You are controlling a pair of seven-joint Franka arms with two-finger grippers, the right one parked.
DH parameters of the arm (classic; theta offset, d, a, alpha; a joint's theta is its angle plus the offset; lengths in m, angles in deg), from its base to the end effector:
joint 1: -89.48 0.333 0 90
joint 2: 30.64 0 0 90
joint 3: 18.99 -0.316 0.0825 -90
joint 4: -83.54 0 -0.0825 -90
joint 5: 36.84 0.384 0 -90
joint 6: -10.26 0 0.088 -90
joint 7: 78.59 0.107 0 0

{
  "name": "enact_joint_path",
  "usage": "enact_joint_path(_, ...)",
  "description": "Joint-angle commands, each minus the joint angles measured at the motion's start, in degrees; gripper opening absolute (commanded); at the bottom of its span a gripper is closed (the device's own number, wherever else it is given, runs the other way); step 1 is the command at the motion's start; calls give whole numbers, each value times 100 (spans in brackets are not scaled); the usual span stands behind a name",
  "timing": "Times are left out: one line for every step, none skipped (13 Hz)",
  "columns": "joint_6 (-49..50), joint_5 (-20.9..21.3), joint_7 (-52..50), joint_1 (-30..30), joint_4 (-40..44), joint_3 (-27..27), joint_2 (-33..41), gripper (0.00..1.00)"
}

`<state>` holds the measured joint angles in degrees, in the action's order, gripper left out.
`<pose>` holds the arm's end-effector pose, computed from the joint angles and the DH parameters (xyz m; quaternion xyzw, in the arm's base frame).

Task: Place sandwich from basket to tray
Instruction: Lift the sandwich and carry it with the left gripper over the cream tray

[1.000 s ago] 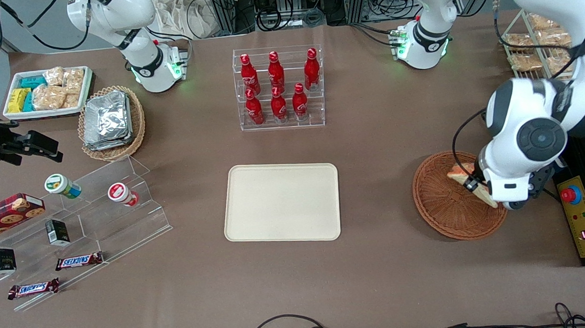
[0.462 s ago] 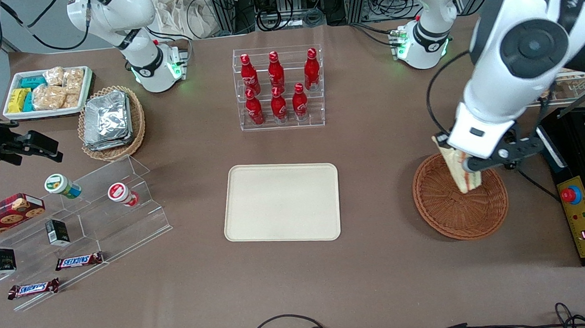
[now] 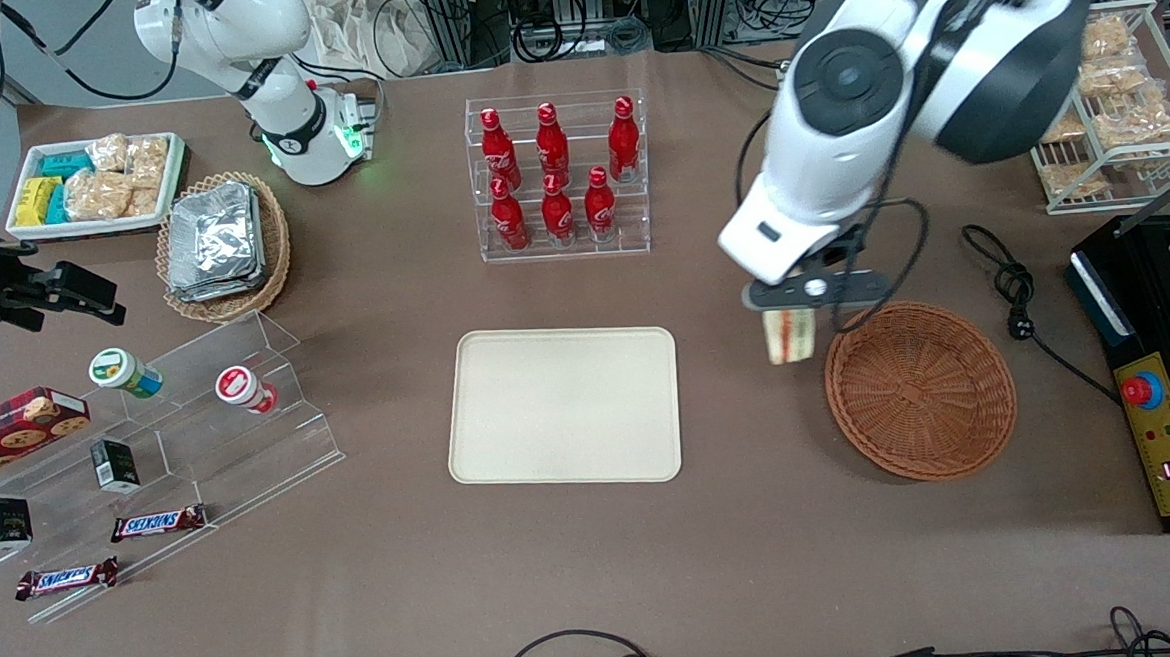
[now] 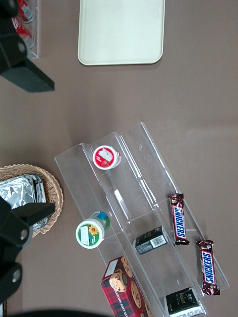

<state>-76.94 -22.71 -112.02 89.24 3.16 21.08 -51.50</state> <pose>0.5374 -0.3335 0.5226 -0.9951 0.0568 0.0606 0.0538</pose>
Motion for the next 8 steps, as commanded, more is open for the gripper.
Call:
enact_joint_path(-663, 151, -154, -405, 198, -7, -768, 0)
enact_joint_path(-1040, 351, -320, -511, 198, -8, -1040, 0)
enact_joint_path(-1331, 588, -557, -660, 198, -8, -1313, 0)
enact_joint_path(-1552, 904, -768, -810, 198, -16, -1611, 0)
enact_joint_path(-1771, 1212, -927, -907, 198, -17, -1910, 0)
enact_joint_path(-1991, 1450, -1024, -951, 198, -17, -2148, 0)
enact_joint_path(-2202, 1557, -1060, -969, 198, -17, -2385, 0)
enact_joint_path(-2431, 1558, -1052, -969, 198, -17, -2509, 0)
